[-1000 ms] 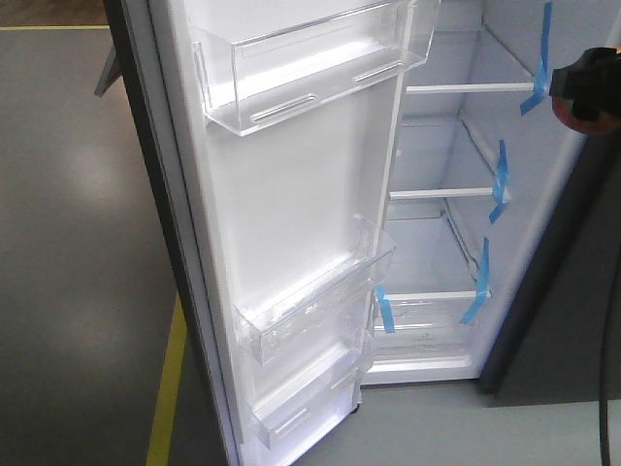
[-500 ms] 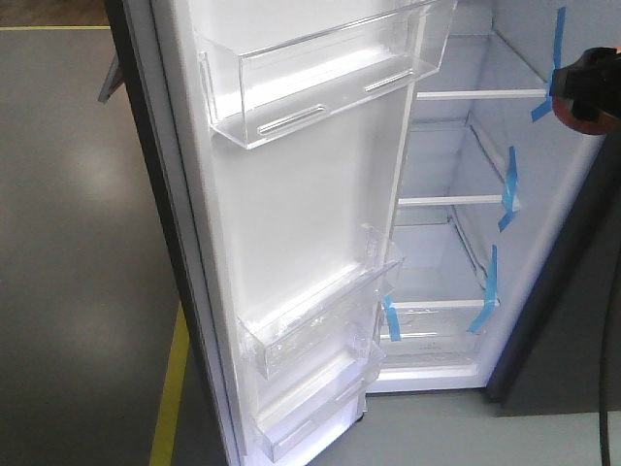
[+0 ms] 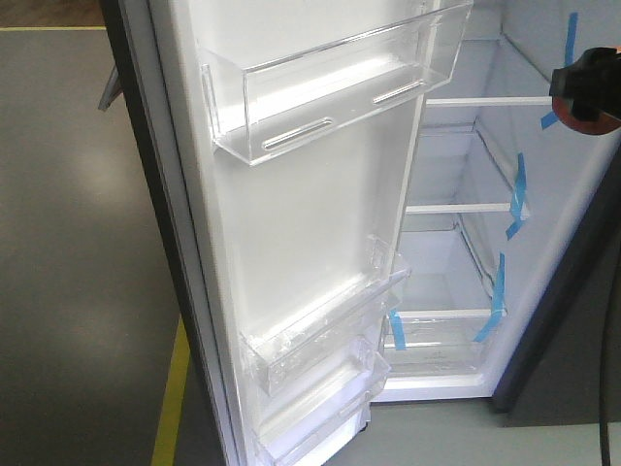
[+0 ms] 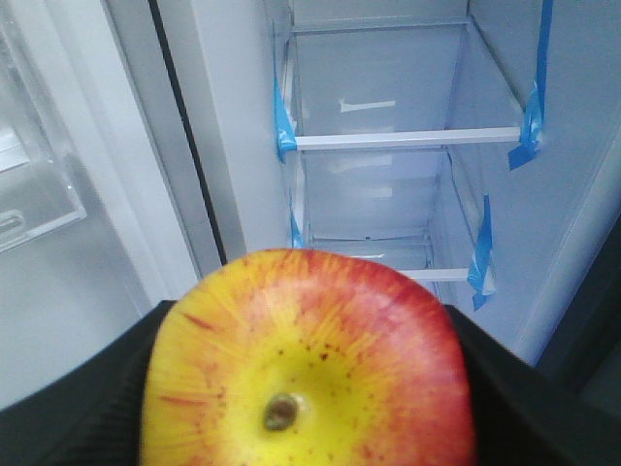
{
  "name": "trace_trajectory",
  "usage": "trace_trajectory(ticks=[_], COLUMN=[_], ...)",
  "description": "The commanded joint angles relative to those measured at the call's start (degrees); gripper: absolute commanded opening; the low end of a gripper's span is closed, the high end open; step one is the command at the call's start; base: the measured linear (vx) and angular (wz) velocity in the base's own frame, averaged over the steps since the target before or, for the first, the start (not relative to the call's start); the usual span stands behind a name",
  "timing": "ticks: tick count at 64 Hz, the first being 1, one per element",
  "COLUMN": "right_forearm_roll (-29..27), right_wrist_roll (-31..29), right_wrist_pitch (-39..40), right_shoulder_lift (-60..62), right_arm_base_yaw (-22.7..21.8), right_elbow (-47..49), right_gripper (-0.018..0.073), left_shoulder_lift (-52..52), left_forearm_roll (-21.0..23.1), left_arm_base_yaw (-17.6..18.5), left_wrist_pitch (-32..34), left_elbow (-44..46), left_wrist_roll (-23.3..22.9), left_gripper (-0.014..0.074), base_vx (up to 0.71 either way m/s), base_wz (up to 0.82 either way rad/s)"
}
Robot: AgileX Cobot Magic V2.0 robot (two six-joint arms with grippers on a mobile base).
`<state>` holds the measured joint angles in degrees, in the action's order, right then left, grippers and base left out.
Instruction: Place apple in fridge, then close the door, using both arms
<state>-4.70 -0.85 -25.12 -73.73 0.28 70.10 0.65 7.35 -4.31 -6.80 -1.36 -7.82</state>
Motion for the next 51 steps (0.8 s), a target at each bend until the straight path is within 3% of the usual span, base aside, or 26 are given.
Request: trace_trajectory(ticks=[1,51], right_forearm_roll=[-0.1,-0.1], right_wrist_roll=[-0.4,-0.4], right_wrist_pitch=[4.6,4.6], right_shoulder_lift=[1.7,1.7], right_arm_base_yaw=[-0.3,-0.3], right_elbow=[1.8,1.8], right_gripper=[0.0008,0.0008], left_shoulder_lift=[0.8,0.8], left_forearm_roll=[0.1,0.1], left_arm_base_yaw=[0.3,0.3], left_wrist_pitch=[4.6,4.6], left_elbow=[-1.7,-1.7], left_wrist_roll=[-0.5,-0.5], left_gripper=[-0.0006,-0.0006], base_vx=[0.04,0.03], base_wz=[0.0,-0.01])
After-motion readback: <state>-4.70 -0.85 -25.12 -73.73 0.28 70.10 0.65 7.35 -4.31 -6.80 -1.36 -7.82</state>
